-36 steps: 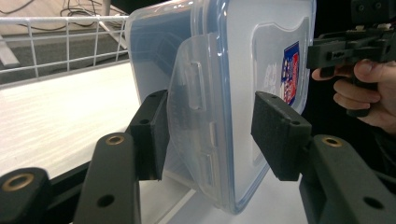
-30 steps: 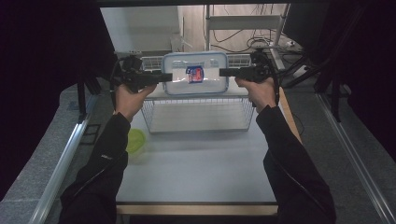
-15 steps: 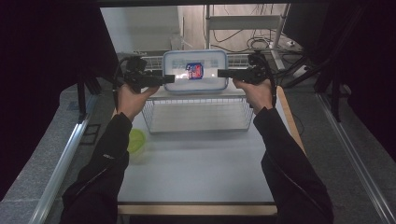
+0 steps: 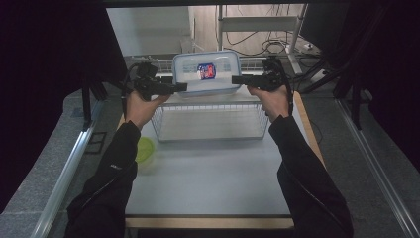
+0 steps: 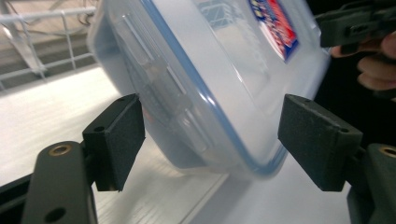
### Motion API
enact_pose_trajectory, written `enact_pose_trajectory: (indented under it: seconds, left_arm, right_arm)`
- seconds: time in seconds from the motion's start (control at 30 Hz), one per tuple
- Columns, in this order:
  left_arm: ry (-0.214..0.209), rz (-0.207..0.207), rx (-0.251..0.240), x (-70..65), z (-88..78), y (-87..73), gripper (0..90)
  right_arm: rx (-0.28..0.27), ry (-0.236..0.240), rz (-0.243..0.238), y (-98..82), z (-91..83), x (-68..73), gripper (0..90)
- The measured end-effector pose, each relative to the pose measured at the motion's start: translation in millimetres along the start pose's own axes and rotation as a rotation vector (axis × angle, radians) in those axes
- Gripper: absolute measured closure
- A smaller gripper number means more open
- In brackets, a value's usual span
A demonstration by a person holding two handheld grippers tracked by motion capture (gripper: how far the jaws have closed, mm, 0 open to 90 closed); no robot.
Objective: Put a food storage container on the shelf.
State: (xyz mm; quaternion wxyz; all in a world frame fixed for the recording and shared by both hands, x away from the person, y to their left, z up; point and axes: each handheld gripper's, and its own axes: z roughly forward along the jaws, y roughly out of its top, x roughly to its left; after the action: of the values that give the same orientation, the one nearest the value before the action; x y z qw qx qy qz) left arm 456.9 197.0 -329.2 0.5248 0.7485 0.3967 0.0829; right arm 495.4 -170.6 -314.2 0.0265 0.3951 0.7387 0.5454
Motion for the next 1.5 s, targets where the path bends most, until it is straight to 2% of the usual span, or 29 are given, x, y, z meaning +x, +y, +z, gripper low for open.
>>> enact_pose_trajectory:
  seconds: [0.07, 0.17, 0.27, 0.33, 0.37, 0.43, 0.5, 0.57, 0.63, 0.8, 0.87, 0.97, 1.07, 1.17, 1.2, 1.3, 1.37, 1.4, 1.5]
  left_arm:
    - [-0.01, -0.017, -0.008, 3.0, 1.1, 0.0, 22.3]
    - [-0.01, -0.029, -0.003, 5.8, 2.5, 2.3, 21.6]
    - [-0.003, -0.024, 0.007, 6.4, 3.8, 4.7, 19.3]
    - [0.002, -0.01, 0.01, 6.2, 4.5, 5.6, 18.1]
    - [0.032, 0.005, 0.0, 4.9, 4.3, 5.4, 16.1]
    - [0.049, 0.02, -0.013, 4.8, 2.3, 5.6, 13.5]
    - [0.057, 0.026, -0.006, 5.3, 1.3, 6.0, 8.2]
    - [0.099, 0.069, 0.016, 3.0, 1.2, 5.0, 8.5]
    - [0.103, 0.101, 0.028, -0.2, 1.9, 2.6, 9.2]
    - [0.1, 0.151, 0.005, -10.0, -0.5, -2.2, 16.9]
    - [0.094, 0.171, -0.008, -15.3, -3.6, -4.3, 23.7]
    - [0.119, 0.184, -0.021, -19.2, -7.6, -7.6, 33.6]
    - [0.116, 0.149, -0.044, -16.7, -11.2, -11.9, 49.2]
    - [0.091, 0.123, -0.053, -15.5, -11.4, -18.8, 63.0]
    - [0.078, 0.122, -0.048, -16.6, -9.7, -20.4, 69.5]
    - [0.078, 0.15, -0.012, -22.3, -1.6, -22.8, 75.2]
    - [0.12, 0.176, 0.019, -25.2, 5.2, -21.9, 77.5]
    - [0.132, 0.176, 0.024, -25.1, 7.6, -21.3, 78.1]
    - [0.145, 0.167, 0.025, -22.3, 12.7, -20.4, 79.6]
  right_arm:
    - [0.005, -0.015, -0.003, -0.8, 2.5, -0.3, 44.9]
    - [0.004, -0.009, 0.003, -1.8, 5.2, -1.4, 44.8]
    - [0.0, -0.008, 0.007, -1.9, 5.6, -1.4, 44.9]
    - [0.001, -0.009, 0.006, -2.0, 4.9, -1.2, 45.6]
    - [0.001, -0.008, 0.006, -2.1, 4.5, -1.2, 45.8]
    - [-0.003, -0.004, 0.012, -2.6, 3.3, -1.7, 46.2]
    - [-0.012, 0.001, 0.02, -2.6, 2.0, -2.5, 46.1]
    - [-0.029, -0.001, 0.031, -2.0, -0.2, -3.3, 45.6]
    - [-0.044, -0.002, 0.031, -0.7, -3.5, -3.9, 46.4]
    - [-0.049, -0.016, 0.003, -1.5, -10.7, -2.5, 49.4]
    - [-0.05, -0.023, -0.021, -2.4, -16.1, -0.2, 55.8]
    - [-0.04, -0.053, -0.085, -6.7, -24.0, 7.5, 68.8]
    - [-0.022, -0.035, -0.133, -16.7, -27.7, 15.9, 82.4]
    - [0.031, -0.015, -0.17, -27.3, -19.9, 20.5, 87.8]
    - [0.051, -0.027, -0.185, -30.9, -14.5, 21.0, 88.9]
    - [0.062, -0.035, -0.183, -32.7, -6.6, 17.6, 89.4]
    - [0.059, -0.036, -0.17, -32.2, -2.6, 13.9, 89.6]
    - [0.057, -0.028, -0.162, -31.9, -0.8, 12.1, 89.5]
    - [0.054, -0.054, -0.168, -31.2, 2.1, 9.7, 89.5]
